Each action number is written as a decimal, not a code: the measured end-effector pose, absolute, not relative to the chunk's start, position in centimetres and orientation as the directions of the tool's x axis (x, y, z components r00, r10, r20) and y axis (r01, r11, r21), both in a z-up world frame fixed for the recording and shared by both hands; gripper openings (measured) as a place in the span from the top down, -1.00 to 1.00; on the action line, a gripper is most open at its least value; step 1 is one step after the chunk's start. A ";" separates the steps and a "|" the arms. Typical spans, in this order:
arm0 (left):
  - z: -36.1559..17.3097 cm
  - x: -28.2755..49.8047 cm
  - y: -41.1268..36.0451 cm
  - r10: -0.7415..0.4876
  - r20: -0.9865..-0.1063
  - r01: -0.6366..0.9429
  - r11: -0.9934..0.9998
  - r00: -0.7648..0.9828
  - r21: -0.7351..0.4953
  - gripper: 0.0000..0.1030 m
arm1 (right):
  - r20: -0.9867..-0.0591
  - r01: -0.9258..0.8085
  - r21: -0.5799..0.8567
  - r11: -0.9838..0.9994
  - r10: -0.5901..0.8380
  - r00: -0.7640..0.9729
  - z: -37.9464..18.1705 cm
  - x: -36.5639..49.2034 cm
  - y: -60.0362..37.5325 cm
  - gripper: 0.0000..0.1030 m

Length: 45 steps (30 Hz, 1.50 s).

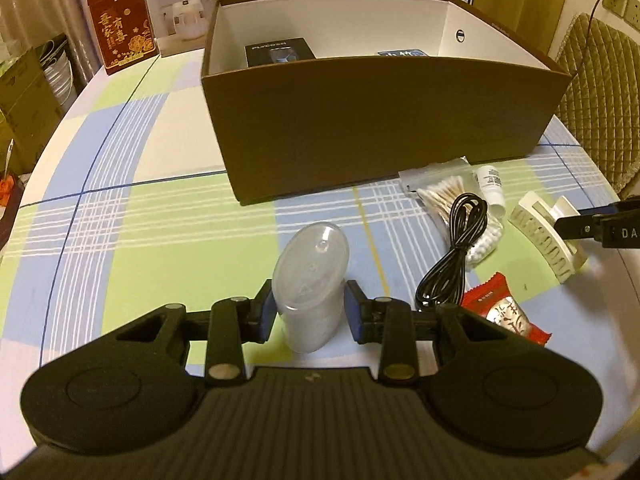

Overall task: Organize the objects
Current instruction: 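Lift the cup and holder and carry both over the brown box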

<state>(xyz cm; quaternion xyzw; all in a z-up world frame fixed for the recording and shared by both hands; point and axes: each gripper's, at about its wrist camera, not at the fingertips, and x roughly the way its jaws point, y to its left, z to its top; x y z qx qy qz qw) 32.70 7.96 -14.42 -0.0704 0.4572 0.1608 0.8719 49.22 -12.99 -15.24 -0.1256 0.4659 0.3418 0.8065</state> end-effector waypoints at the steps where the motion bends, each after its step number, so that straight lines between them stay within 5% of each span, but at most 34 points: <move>1: -14.5 32.8 7.8 0.221 -0.818 -0.344 0.939 0.531 0.030 0.41 | -0.839 -0.674 0.103 0.732 0.428 0.336 -15.4 49.2 -12.8 0.49; 5: -14.8 33.0 7.4 0.232 -0.810 -0.334 0.941 0.538 0.048 0.43 | -0.838 -0.697 0.063 0.715 0.417 0.353 -15.5 48.8 -12.5 0.68; 45: -2.2 34.1 8.4 0.232 -0.666 -0.290 0.957 0.709 0.024 0.46 | -0.681 -0.721 0.251 0.646 0.647 0.343 -5.1 49.5 -11.8 0.69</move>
